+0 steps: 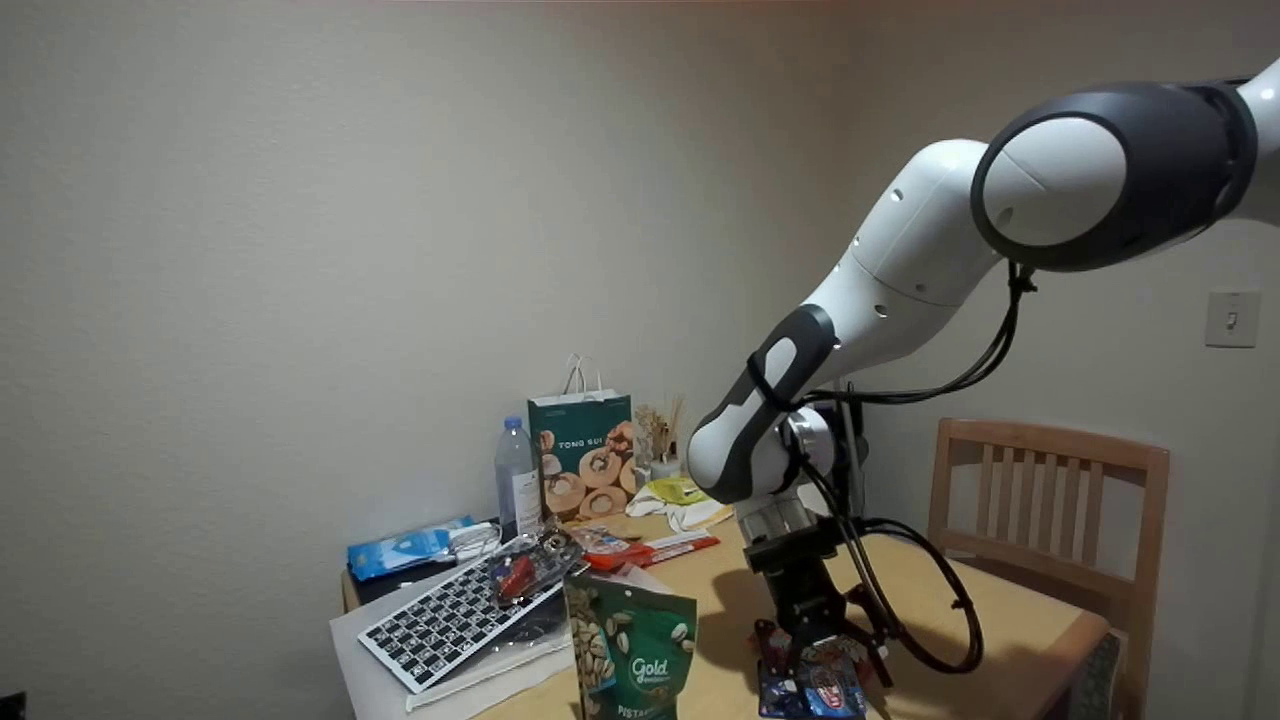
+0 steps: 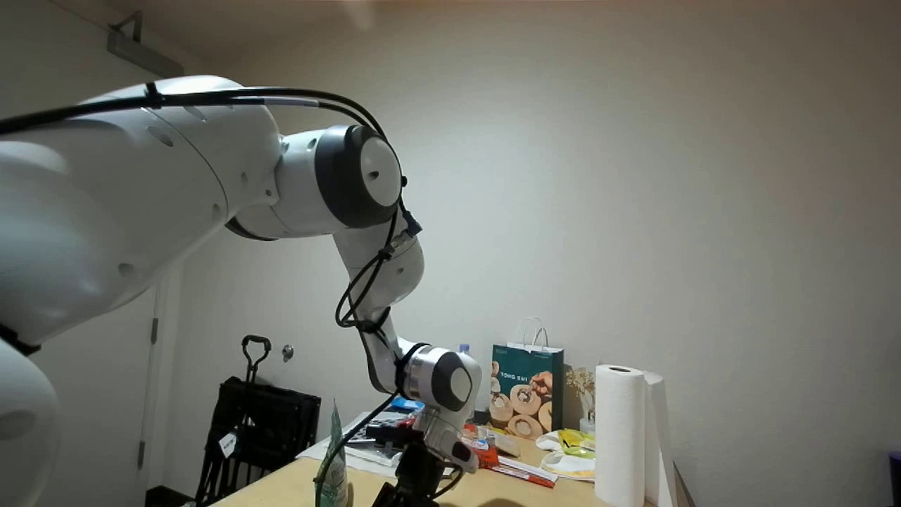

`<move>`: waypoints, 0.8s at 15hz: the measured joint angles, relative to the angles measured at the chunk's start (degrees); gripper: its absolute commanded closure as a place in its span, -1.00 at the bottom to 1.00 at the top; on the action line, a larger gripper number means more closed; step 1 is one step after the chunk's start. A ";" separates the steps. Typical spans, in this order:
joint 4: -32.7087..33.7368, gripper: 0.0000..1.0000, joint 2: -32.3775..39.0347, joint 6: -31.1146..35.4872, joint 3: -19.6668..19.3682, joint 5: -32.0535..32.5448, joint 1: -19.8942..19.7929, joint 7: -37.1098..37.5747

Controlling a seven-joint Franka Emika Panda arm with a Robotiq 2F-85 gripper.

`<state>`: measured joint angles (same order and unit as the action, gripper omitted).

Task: Move the blue pack

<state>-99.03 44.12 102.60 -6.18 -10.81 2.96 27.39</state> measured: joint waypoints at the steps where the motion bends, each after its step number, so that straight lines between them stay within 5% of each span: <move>1: -1.94 -1.00 -0.54 3.32 0.00 -0.80 -0.08 -0.02; 10: -5.80 -1.00 -1.61 22.26 -0.14 -1.44 0.14 0.54; 11: -5.98 -0.50 -1.60 24.38 -0.05 -1.44 0.24 0.54; 12: -6.21 -0.48 -1.60 25.82 0.06 -1.44 0.28 0.54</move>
<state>-105.24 42.52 128.42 -6.11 -12.25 3.24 27.93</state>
